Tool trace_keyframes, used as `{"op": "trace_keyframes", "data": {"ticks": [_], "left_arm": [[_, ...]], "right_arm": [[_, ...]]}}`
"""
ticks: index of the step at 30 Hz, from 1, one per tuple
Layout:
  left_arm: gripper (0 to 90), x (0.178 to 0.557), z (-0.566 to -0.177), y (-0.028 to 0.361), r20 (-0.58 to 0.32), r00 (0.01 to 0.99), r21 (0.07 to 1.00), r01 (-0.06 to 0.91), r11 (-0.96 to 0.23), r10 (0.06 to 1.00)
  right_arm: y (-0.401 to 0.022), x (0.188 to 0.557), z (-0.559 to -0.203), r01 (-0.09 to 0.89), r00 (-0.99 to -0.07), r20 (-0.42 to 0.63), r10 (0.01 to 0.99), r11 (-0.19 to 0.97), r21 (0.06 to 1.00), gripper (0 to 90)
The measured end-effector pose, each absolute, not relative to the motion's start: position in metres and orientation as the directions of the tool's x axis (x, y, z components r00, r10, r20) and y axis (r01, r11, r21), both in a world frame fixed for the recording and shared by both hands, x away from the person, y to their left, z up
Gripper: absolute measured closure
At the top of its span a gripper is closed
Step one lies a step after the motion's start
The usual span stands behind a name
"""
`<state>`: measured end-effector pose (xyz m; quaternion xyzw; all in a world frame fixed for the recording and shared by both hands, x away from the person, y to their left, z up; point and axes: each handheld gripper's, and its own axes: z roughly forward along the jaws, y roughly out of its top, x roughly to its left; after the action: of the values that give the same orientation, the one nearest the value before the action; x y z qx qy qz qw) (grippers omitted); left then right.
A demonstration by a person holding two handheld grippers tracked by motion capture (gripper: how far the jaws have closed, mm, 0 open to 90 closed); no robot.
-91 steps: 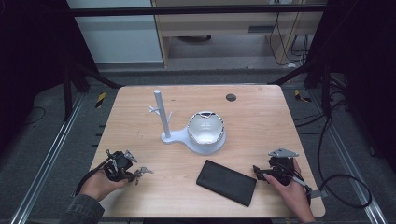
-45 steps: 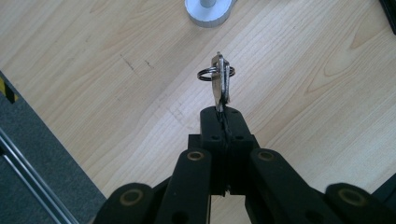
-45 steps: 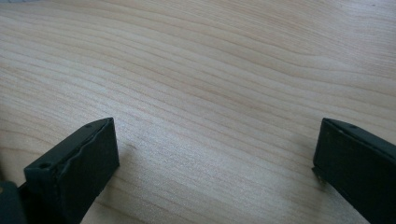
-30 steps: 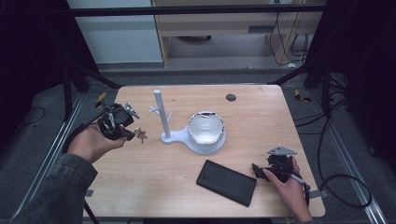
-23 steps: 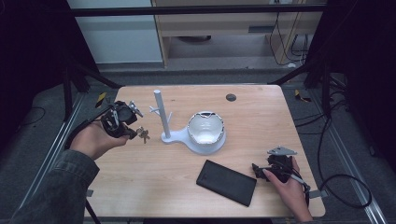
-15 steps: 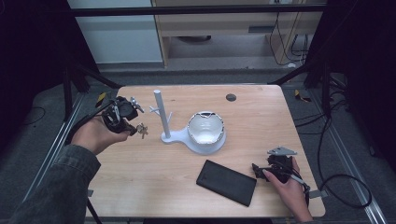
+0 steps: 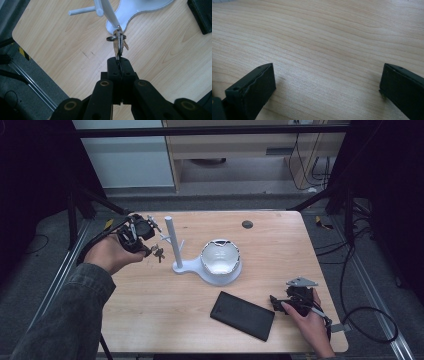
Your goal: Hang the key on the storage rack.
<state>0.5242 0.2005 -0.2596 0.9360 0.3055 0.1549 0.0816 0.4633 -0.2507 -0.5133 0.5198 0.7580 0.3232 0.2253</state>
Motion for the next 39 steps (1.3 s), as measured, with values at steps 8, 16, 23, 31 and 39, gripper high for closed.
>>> {"op": "trace_keyframes", "data": {"ticks": [8,16,23,31,39], "left_arm": [[89.1,0.534,-0.255,0.195,0.258,0.757,0.226,0.557,-0.799,0.601],[89.1,0.539,-0.251,0.194,0.267,0.749,0.222,0.564,-0.795,0.606],[89.1,0.542,-0.249,0.189,0.276,0.75,0.214,0.561,-0.8,0.601],[89.0,0.544,-0.249,0.186,0.282,0.753,0.207,0.557,-0.804,0.594],[89.1,0.547,-0.251,0.184,0.287,0.752,0.197,0.56,-0.805,0.593]], "right_arm": [[-0.251,0.463,-0.513,0.642,-0.358,-0.006,0.934,0.251,0.724,0.5],[-0.251,0.463,-0.513,0.643,-0.358,-0.005,0.934,0.251,0.724,0.4],[-0.25,0.463,-0.513,0.643,-0.36,-0.005,0.933,0.252,0.724,0.4],[-0.25,0.463,-0.513,0.642,-0.362,-0.003,0.932,0.252,0.724,0.4],[-0.25,0.462,-0.513,0.643,-0.362,-0.002,0.932,0.252,0.723,0.4]]}}
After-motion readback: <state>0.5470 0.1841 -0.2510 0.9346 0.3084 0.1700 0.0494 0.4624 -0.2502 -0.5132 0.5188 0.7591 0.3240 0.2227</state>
